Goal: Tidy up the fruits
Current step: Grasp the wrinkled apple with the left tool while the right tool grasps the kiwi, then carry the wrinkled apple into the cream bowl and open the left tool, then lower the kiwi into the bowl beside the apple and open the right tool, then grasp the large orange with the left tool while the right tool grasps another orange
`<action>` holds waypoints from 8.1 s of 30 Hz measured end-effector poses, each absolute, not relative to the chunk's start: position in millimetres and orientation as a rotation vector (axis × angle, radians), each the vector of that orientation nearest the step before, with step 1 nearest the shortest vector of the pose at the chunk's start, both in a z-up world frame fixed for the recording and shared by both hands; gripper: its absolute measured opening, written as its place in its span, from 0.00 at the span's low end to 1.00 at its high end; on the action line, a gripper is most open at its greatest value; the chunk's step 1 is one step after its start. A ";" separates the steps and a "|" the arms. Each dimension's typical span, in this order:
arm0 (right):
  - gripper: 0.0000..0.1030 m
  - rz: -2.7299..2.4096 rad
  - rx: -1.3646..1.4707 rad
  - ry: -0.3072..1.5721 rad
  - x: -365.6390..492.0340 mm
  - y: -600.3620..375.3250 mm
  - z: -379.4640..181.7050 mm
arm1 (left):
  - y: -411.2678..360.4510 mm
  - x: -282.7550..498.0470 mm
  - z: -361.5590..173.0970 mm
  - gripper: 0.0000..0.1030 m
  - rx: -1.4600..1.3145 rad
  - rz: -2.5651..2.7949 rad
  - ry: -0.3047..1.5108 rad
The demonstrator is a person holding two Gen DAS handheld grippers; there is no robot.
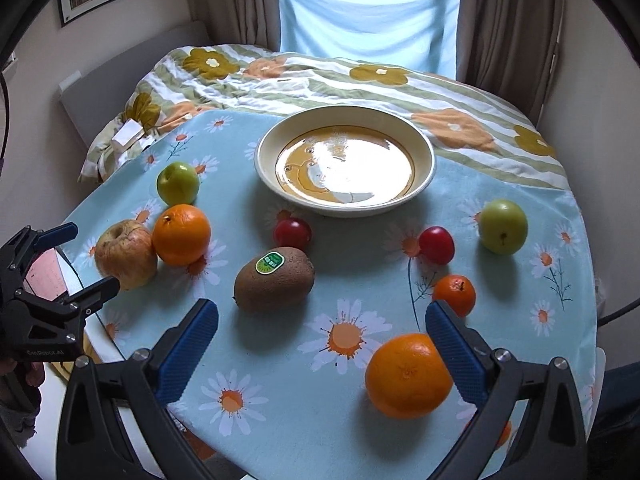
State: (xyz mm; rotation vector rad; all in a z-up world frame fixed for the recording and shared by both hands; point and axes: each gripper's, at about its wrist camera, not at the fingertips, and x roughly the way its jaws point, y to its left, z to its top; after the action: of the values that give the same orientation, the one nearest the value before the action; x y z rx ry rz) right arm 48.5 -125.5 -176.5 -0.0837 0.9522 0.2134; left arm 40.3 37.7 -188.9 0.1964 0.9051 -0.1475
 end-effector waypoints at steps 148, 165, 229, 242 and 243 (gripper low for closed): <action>0.54 0.168 -0.079 1.045 245.8 -160.7 -187.8 | -39.8 276.7 -160.9 1.00 0.350 -0.487 0.884; 0.88 0.179 -0.120 0.997 245.2 -153.3 -201.6 | -36.7 273.0 -172.8 1.00 0.390 -0.448 0.901; 1.00 0.043 -0.055 0.926 -10.3 -185.1 -173.1 | -16.0 55.2 -171.5 1.00 0.336 -0.231 0.829; 1.00 -0.002 -0.041 0.970 1.3 -173.2 -209.9 | -22.8 94.3 -214.7 0.93 0.357 -0.293 0.946; 0.98 -0.002 -0.041 0.974 2.7 -172.7 -211.0 | -23.2 97.3 -217.0 0.89 0.359 -0.296 0.956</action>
State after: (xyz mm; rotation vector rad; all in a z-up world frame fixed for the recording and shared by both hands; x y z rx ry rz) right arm 2.7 -172.7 -211.0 -0.0410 0.9744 -0.0024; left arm 97.3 -23.2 -217.0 0.3592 0.9557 -0.2955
